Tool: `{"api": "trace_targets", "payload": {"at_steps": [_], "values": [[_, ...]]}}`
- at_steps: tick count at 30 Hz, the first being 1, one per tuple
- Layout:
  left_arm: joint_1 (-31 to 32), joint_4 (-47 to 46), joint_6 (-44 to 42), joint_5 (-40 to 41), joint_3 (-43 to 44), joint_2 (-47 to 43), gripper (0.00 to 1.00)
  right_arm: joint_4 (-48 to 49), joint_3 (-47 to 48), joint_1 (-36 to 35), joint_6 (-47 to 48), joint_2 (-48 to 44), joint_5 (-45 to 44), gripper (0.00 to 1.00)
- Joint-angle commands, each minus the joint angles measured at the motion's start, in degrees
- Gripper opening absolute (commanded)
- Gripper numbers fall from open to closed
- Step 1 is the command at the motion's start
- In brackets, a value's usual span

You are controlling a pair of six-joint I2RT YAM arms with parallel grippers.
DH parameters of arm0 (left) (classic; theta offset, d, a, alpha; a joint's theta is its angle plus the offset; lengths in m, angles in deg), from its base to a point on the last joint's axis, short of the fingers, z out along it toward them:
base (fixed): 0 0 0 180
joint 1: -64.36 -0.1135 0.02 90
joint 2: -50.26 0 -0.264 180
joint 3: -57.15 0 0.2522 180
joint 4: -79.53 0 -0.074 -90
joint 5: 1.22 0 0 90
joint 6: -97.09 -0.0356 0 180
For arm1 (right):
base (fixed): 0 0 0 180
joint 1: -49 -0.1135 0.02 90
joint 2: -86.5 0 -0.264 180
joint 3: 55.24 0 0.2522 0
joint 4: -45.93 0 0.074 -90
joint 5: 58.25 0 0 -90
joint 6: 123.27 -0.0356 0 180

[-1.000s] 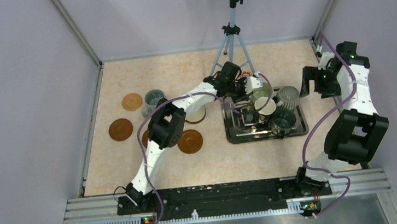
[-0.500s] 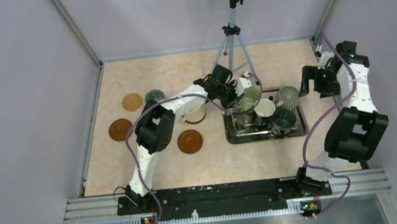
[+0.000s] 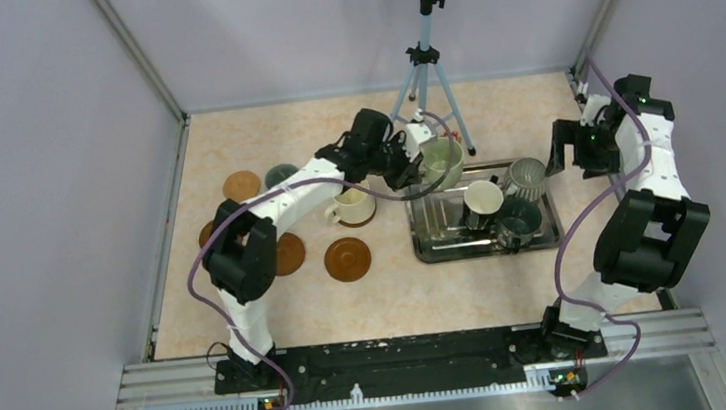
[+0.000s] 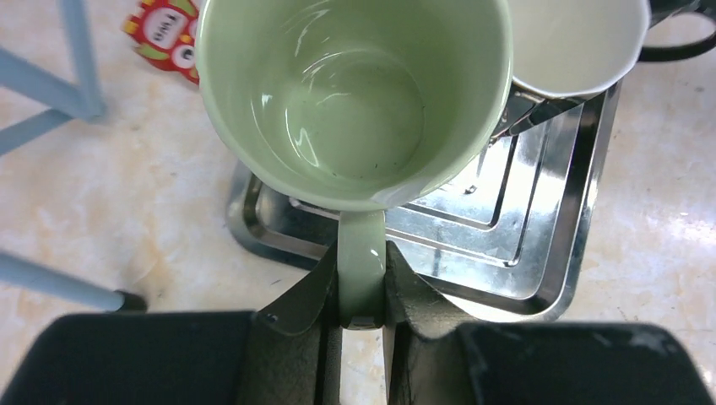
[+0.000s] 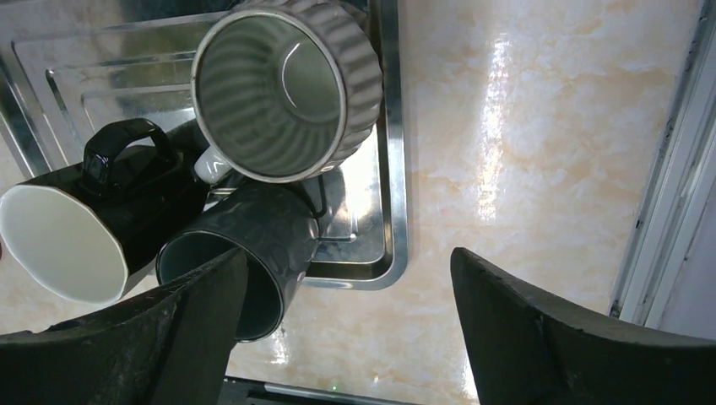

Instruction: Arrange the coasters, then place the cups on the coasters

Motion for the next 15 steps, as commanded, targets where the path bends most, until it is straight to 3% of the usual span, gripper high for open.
{"api": "trace_targets", "payload": {"at_steps": [1,5,15], "values": [[-4.4,-11.8,5.6,-1.9,-1.5,-11.2,0.0,1.2,3.3,0.5,0.3,0.3,1.1,0.89],[-12.9,-8.2,7.4,-4.6,-2.0,-15.7,0.0,1.3,3.6,0.5,0.3,0.6,1.9,0.89],[-40.7,4.9,1.0,-12.4,-1.1,-20.5,0.0,1.3,4.8,0.5,0.1,3.5,3.6,0.88]]}}
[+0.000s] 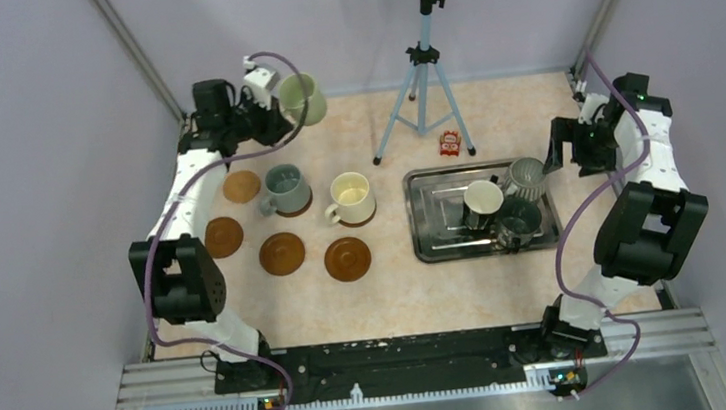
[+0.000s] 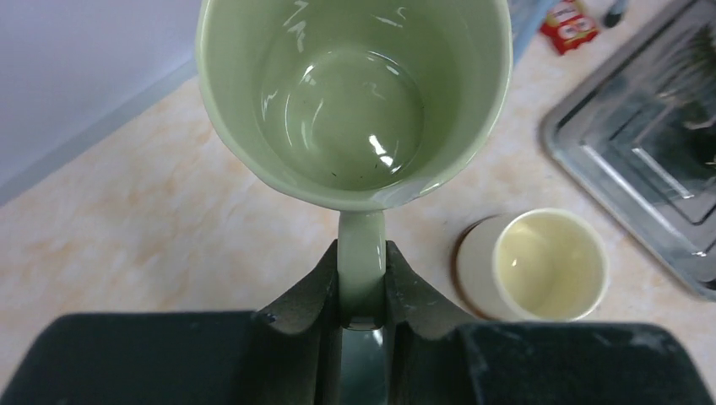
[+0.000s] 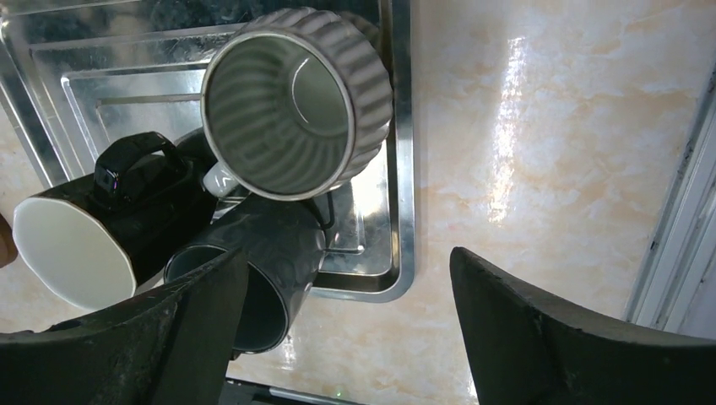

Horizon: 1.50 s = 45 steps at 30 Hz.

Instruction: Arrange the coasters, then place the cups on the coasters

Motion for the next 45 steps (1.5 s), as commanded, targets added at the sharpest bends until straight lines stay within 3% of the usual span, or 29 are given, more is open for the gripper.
{"api": "trace_targets", "payload": {"at_steps": [1,6,13,21,35,45], "values": [[-10.7,2.5,-4.0,-5.8,0.7,-4.8,0.0,0.9,4.1,0.5,0.2,1.9,2.1,0.88],[-22.6,3.8,-10.6,-7.2,-2.7,-4.6,0.0,0.3,5.4,0.5,0.5,3.2,2.6,0.88],[-30.6,3.2,-22.9,-10.7,-8.9,-2.8,0.0,-0.8,5.5,0.5,1.7,4.1,2.5,0.87],[-32.0,5.6,-32.9,-11.9,-9.9,1.7,0.0,-1.3,4.2,0.4,3.1,3.4,0.5,0.87],[-32.0,6.9,-37.3,-11.1,-8.2,8.1,0.0,-2.5,3.1,0.4,5.0,2.5,-1.0,0.87],[-32.0,4.8,-35.6,-9.3,-8.1,10.2,0.0,-2.4,2.7,0.5,5.2,2.6,-1.6,0.87]]}}
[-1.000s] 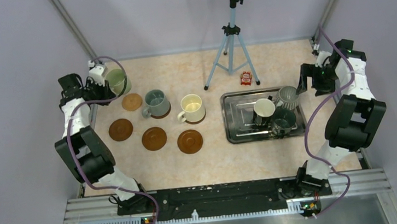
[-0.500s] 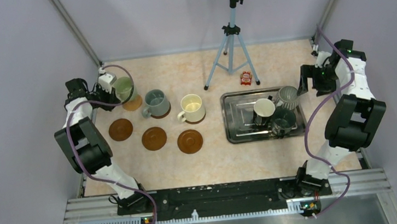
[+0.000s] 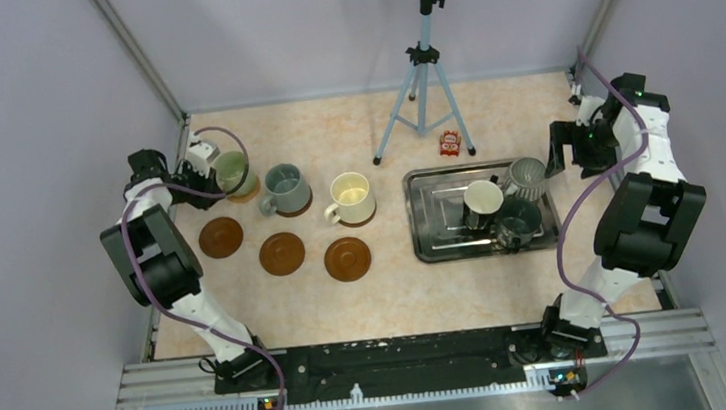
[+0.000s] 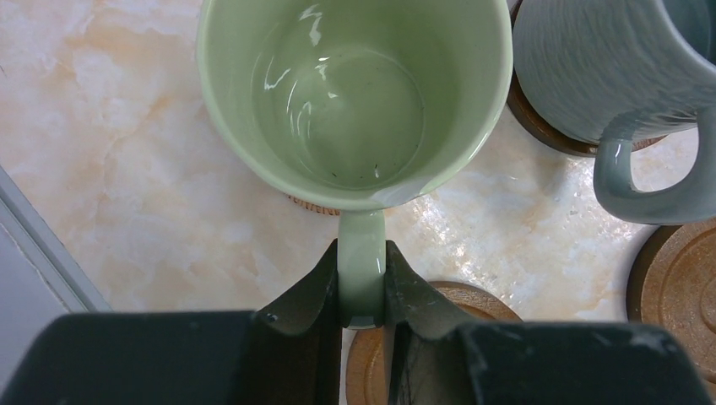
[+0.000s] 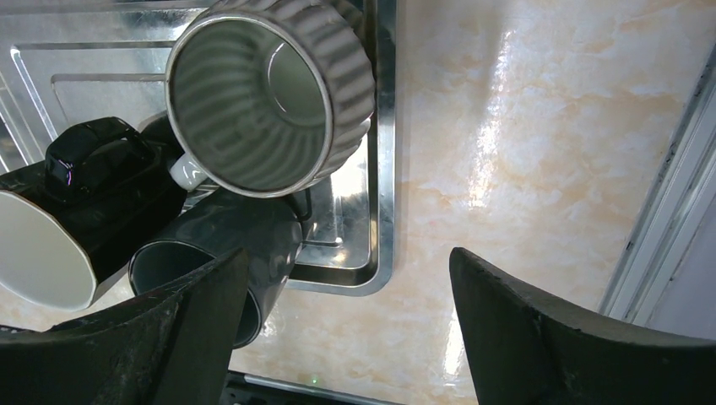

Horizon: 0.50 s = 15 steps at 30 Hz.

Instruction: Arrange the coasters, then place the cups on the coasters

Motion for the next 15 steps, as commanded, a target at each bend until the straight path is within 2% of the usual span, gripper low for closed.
{"api": "trace_targets", "payload": {"at_steps": [1,6,15], "values": [[-0.4,-4.1,-0.3,-2.7,3.2,-0.4,0.0,-0.2,0.3,0.4,1.0,-1.2,-0.4,0.87],[-0.4,-4.0,0.0,-2.4,4.0,0.7,0.02,-0.3,0.4,0.4,1.0,-1.1,-0.6,0.87],[-0.4,-1.2,-2.2,-2.2,3.6,0.9,0.19,-0.1,-0.2,0.5,1.1,-1.6,-0.8,0.87]]}}
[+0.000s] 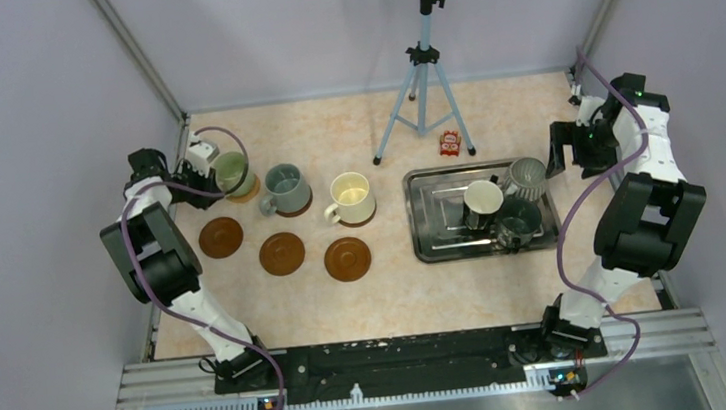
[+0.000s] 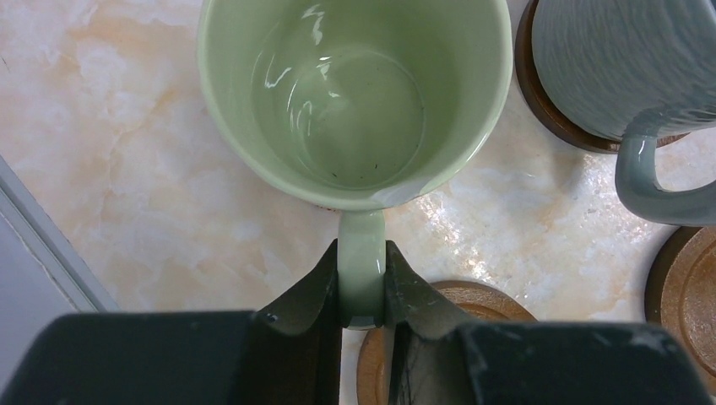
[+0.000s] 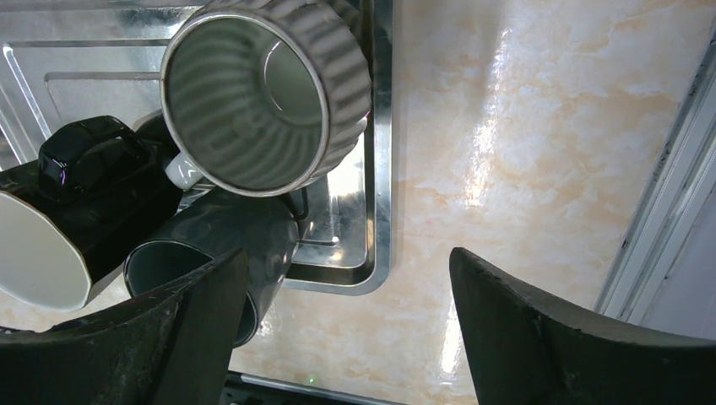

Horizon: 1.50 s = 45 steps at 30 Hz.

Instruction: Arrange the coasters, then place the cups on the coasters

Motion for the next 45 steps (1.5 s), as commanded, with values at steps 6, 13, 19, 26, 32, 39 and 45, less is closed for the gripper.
{"api": "trace_targets", "payload": {"at_steps": [6,13,19,26,32,39,45], "values": [[-0.4,-0.3,-2.2,-2.1,1.8,-0.8,0.41,-0.1,-0.3,0.4,0.7,-1.6,0.0,0.87],[-0.5,0.0,-1.7,-2.1,1.3,-3.2,0.62,-0.3,-0.2,0.5,0.8,-1.6,0.9,0.87],[-0.5,5.7,-2.6,-3.6,6.5,-5.4,0.77,-0.6,1.2,0.4,0.9,-1.4,2.8,0.87],[1.8,17.3,-4.1,-3.9,19.5,-5.9,0.93,-2.9,7.9,0.5,1.1,-0.1,5.5,0.87],[5.2,22.5,-1.5,-3.2,28.6,-5.4,0.93,-3.6,12.2,0.5,0.1,3.7,5.4,0.81],[15.9,26.4,0.0,-1.9,30.0,-8.7,0.93,-3.3,11.9,0.5,-0.5,7.3,8.3,0.77],[25.6,22.8,3.3,-1.2,22.9,-12.9,0.94,-1.6,10.6,0.4,-3.4,10.1,13.5,0.77]]}}
